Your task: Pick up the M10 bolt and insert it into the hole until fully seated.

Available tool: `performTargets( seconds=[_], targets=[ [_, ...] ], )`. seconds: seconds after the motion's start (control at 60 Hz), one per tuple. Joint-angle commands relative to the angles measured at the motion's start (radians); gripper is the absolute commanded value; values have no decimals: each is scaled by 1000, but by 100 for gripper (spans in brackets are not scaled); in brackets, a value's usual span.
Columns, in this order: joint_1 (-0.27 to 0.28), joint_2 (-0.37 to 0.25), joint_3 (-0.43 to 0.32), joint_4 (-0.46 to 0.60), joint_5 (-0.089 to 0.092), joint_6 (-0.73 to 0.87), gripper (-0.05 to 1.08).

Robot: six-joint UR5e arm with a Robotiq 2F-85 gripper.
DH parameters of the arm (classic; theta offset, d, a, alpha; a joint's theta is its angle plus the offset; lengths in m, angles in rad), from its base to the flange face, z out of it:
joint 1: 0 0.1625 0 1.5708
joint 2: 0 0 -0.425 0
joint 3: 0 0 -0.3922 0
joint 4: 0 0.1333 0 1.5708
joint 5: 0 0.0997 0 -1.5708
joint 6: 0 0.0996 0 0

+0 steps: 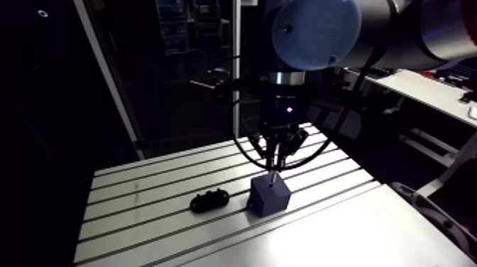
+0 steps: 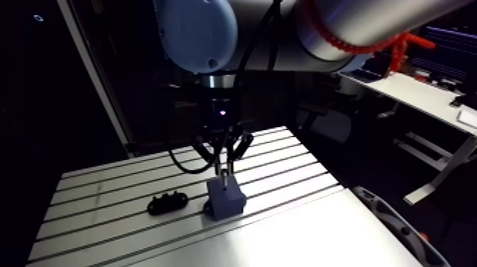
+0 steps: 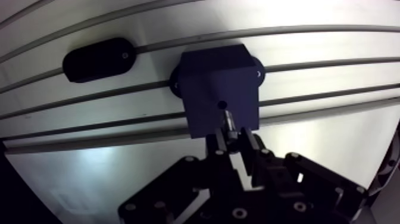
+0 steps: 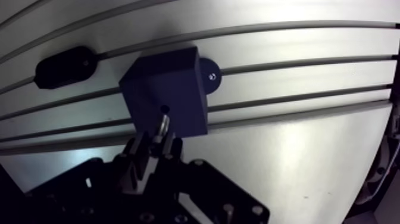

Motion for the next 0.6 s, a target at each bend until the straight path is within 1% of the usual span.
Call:
performTargets(
  seconds=[0.017, 0.6],
  targets=[
    [1, 4, 0, -1, 0, 0, 108],
    [3, 4, 8, -3, 0, 2, 108]
  ],
)
